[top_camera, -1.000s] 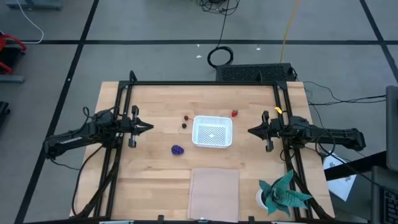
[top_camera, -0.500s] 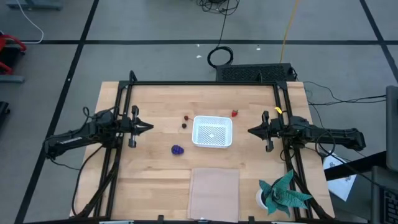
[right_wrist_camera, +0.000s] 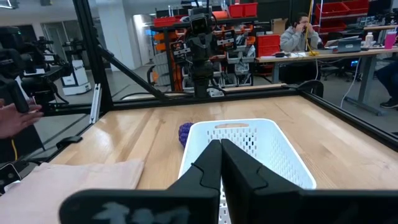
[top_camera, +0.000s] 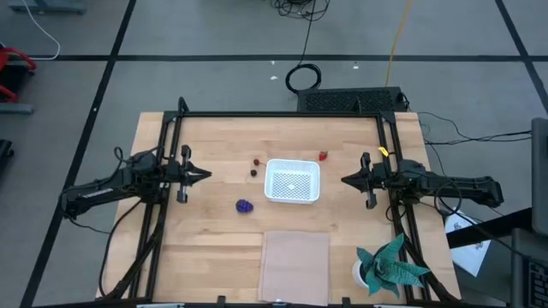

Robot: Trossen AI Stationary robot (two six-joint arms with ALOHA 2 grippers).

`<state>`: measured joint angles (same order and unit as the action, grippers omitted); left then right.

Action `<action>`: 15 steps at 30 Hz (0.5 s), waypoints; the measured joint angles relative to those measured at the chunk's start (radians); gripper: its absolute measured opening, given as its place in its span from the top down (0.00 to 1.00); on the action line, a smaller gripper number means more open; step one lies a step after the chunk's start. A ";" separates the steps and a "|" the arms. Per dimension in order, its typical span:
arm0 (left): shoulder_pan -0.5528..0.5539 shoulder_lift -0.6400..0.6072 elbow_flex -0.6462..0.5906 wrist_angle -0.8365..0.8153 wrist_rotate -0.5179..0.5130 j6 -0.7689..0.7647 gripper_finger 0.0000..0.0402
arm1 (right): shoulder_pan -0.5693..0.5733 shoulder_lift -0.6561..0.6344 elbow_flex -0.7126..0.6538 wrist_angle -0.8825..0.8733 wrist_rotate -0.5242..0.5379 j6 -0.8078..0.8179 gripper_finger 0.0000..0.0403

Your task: Pick and placing Produce into tupperware

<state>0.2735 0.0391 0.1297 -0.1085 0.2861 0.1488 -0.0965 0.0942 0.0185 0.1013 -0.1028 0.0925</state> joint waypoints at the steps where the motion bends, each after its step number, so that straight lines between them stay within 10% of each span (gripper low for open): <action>1: 0.000 0.000 0.000 0.000 0.000 0.000 0.94 | 0.000 0.000 0.000 0.000 0.000 0.000 1.00; 15: 0.000 0.000 0.000 0.008 0.000 0.000 0.94 | 0.000 0.000 0.000 0.100 -0.003 0.000 1.00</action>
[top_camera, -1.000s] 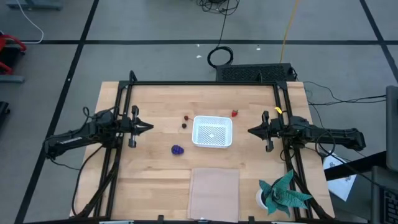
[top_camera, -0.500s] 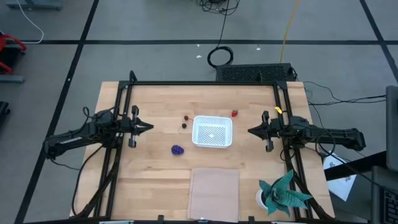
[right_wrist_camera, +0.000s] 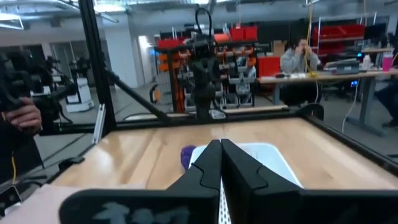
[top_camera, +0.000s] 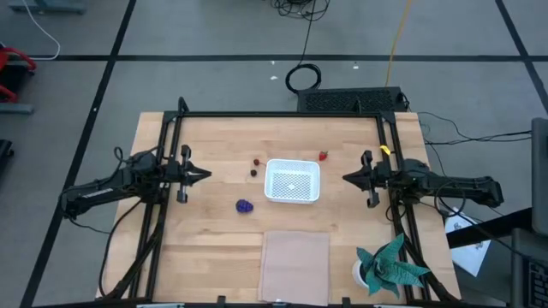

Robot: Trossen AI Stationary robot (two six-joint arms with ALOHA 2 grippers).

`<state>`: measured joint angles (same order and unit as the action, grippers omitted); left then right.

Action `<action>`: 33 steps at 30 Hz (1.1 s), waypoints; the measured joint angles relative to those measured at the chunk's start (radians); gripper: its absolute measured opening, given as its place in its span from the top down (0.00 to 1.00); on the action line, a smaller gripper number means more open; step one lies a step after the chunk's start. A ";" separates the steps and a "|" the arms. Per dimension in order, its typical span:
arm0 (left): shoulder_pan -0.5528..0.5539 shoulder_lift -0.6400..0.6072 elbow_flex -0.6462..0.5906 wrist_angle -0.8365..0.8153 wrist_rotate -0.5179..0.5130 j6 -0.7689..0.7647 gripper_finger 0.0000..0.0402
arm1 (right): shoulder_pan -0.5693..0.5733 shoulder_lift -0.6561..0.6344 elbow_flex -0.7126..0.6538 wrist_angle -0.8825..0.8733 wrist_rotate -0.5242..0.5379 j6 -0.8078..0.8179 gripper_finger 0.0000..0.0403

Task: Pick and placing Produce into tupperware
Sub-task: Put the purple grape into the white basket

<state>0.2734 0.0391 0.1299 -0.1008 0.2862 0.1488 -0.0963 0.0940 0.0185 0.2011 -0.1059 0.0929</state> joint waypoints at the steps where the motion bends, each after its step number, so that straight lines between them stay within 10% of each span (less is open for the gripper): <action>1: 0.000 0.000 0.000 0.002 -0.001 -0.001 0.94 | 0.000 0.000 0.000 0.004 0.000 0.000 1.00; 33: 0.000 0.121 0.000 0.085 -0.051 -0.104 0.94 | 0.000 0.000 0.000 0.069 -0.001 -0.145 1.00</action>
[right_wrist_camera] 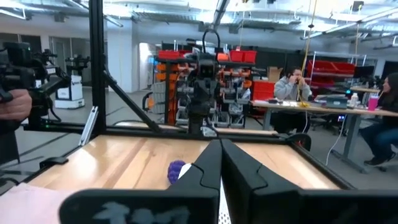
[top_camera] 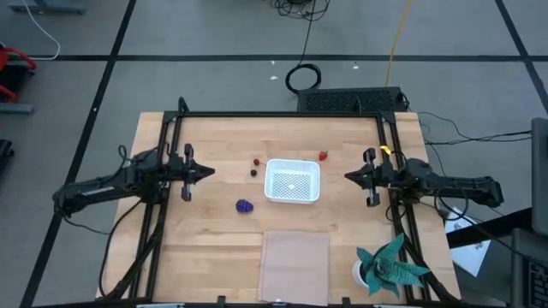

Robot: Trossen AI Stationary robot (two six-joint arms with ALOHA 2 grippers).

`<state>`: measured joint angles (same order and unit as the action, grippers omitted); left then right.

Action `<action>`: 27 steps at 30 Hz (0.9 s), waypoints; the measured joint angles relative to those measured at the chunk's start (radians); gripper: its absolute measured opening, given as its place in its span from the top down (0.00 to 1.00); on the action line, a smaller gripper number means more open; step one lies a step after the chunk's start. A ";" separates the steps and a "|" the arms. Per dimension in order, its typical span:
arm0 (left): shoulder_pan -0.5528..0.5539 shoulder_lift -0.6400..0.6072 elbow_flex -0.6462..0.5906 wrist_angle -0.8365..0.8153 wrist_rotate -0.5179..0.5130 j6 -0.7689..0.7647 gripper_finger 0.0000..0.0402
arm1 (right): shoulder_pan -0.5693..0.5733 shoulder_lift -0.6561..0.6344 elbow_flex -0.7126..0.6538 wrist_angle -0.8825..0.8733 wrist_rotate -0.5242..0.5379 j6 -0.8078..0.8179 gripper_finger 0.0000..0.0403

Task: Pick and placing Produce into tupperware
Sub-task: Put the purple grape into the white basket

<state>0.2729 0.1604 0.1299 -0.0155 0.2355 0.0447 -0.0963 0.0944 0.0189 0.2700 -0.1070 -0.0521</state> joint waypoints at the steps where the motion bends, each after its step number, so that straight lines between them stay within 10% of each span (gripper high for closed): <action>1: 0.000 0.020 0.000 0.014 0.000 -0.006 0.94 | 0.000 0.000 0.000 0.004 0.000 -0.006 1.00; 27: -0.280 0.187 0.000 0.151 -0.176 0.082 0.94 | 0.000 0.000 0.044 -0.071 -0.101 0.074 1.00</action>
<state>-0.0074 0.3470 0.1299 0.1353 0.0597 0.1269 -0.0963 0.0944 0.0628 0.1992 -0.2085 0.0223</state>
